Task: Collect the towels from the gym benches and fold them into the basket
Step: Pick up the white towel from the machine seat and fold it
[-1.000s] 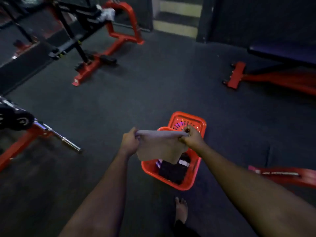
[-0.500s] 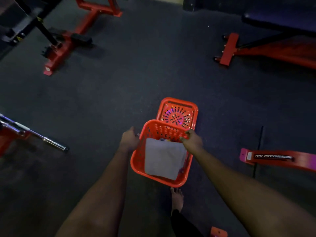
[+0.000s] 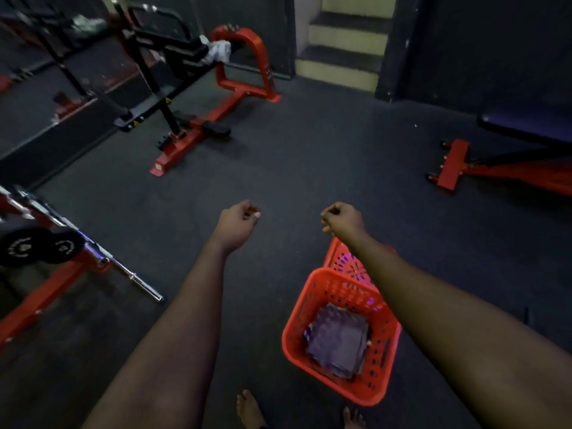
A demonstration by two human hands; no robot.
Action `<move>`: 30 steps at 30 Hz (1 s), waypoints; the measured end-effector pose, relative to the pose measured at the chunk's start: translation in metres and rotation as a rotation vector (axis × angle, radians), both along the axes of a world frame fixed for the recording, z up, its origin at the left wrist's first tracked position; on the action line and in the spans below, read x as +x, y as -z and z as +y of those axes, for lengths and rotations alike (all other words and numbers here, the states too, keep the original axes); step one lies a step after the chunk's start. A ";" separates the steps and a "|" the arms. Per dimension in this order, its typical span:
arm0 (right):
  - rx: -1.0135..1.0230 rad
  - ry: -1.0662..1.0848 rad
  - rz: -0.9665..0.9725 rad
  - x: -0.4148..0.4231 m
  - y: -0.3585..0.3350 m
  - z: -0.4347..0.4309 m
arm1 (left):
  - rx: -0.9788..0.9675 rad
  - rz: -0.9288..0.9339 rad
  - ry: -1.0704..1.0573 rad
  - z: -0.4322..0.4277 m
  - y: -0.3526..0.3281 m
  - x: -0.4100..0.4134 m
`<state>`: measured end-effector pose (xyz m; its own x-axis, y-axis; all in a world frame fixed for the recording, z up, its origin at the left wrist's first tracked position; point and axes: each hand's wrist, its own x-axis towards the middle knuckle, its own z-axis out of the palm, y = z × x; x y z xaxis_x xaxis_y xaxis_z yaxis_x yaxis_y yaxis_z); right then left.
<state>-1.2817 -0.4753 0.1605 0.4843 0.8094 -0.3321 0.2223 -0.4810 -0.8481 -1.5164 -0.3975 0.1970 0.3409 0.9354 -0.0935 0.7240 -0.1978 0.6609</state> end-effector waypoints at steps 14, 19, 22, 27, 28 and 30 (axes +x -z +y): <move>0.216 -0.081 -0.030 -0.162 -0.136 0.224 | 0.222 -0.131 -0.016 0.235 -0.118 -0.182; 0.271 -0.069 -0.030 -0.178 -0.142 0.321 | 0.254 -0.157 -0.015 0.326 -0.124 -0.193; 0.281 -0.082 -0.027 -0.176 -0.136 0.386 | 0.263 -0.151 0.006 0.386 -0.120 -0.190; 0.288 -0.097 -0.030 -0.146 -0.138 0.531 | 0.244 -0.126 0.008 0.526 -0.125 -0.163; 0.288 -0.092 -0.025 -0.138 -0.142 0.560 | 0.228 -0.134 0.011 0.556 -0.128 -0.156; 0.286 -0.101 -0.026 -0.122 -0.149 0.615 | 0.210 -0.158 0.007 0.612 -0.133 -0.140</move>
